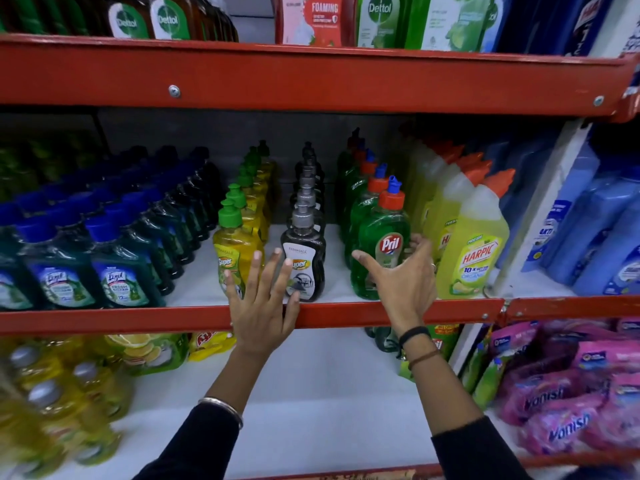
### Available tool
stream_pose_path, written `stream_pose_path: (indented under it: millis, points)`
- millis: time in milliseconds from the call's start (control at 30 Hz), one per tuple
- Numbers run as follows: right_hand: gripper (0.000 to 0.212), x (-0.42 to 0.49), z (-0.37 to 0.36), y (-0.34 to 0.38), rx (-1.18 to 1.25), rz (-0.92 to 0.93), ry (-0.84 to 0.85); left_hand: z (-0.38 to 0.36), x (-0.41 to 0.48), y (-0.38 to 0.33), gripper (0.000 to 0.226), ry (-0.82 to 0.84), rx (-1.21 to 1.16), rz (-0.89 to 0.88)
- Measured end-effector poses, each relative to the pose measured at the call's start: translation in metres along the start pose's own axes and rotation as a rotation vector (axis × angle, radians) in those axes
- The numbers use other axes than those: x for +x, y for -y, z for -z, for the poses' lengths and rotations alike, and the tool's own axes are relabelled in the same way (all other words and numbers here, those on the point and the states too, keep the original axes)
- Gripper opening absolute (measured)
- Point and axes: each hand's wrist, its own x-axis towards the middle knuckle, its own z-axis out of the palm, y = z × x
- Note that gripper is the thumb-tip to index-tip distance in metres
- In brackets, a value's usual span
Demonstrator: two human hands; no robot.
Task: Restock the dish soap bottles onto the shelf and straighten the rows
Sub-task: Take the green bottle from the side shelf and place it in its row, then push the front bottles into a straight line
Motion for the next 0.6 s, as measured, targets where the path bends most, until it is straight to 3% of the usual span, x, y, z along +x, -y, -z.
stream_pose_path:
  millis: [100,200,267,333,467,600]
  points:
    - [0.092,0.001,0.003,-0.007,0.064,0.024,0.066,0.009,0.002,-0.011,0.049,-0.014,-0.137,0.051]
    - [0.067,0.000,0.011,-0.022,0.341,-0.024,0.180,0.023,0.004,-0.039,0.048,0.022,-0.521,0.003]
    - [0.056,-0.001,0.019,-0.032,0.493,-0.057,0.236,0.030,0.009,-0.066,0.050,0.145,-0.796,0.030]
    - [0.053,0.000,0.026,-0.038,0.582,-0.076,0.321,0.035,0.020,-0.092,0.053,0.343,-0.992,0.191]
    - [0.057,0.006,0.034,-0.040,0.667,-0.121,0.452,0.039,0.056,-0.115,0.070,0.645,-1.086,0.530]
    - [0.069,0.008,0.036,-0.040,0.695,-0.151,0.471,0.036,0.072,-0.111,0.102,0.781,-1.147,0.585]
